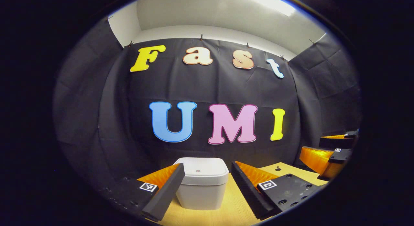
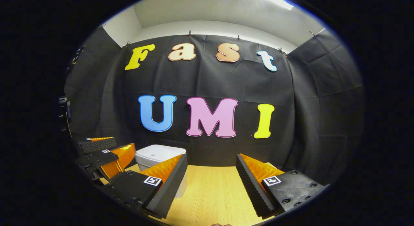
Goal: Press the lid of the desktop garbage bin to open it, pick up the crumpled paper on the desktop and throw it into the bin, then pick up the pop can on the desktop and drop it into the bin, and finally close the garbage bin lid.
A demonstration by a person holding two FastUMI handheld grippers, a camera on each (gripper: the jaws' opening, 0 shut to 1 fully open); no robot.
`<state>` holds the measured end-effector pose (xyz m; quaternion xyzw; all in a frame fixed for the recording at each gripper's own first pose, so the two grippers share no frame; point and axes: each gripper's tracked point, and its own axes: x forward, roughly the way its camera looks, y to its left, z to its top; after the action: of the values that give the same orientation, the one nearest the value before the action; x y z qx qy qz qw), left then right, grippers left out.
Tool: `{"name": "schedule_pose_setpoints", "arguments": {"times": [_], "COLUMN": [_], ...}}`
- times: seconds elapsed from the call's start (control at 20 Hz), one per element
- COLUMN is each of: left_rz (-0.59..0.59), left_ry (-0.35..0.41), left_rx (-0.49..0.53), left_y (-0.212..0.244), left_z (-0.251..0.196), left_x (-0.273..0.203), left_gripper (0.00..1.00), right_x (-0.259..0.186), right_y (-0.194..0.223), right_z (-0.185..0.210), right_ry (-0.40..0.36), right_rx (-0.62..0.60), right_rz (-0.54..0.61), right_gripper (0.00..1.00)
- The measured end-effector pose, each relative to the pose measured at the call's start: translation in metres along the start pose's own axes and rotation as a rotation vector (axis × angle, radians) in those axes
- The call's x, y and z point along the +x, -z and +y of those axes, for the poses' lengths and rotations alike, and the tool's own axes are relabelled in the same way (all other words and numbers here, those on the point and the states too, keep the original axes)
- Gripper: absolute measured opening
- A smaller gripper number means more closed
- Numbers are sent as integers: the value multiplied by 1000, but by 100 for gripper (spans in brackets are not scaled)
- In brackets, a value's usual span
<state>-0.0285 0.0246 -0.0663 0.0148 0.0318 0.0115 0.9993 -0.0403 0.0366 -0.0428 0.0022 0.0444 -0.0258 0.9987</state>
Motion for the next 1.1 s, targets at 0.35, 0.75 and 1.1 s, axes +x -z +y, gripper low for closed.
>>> {"name": "schedule_pose_setpoints", "arguments": {"times": [0.35, 0.75, 1.1], "left_rz": [-30, -16, 19], "left_ry": [46, 59, 59], "left_rx": [28, 36, 15], "left_y": [-7, -5, 5], "left_z": [-13, -15, -15], "left_x": [4, 14, 13], "left_gripper": [97, 97, 98], "right_x": [6, 10, 3], "right_y": [-2, -11, -6], "right_z": [2, -18, -15], "right_ry": [-6, 36, 34], "right_rx": [-2, 0, -15], "right_rz": [-13, -38, -19], "right_gripper": [97, 97, 97]}}
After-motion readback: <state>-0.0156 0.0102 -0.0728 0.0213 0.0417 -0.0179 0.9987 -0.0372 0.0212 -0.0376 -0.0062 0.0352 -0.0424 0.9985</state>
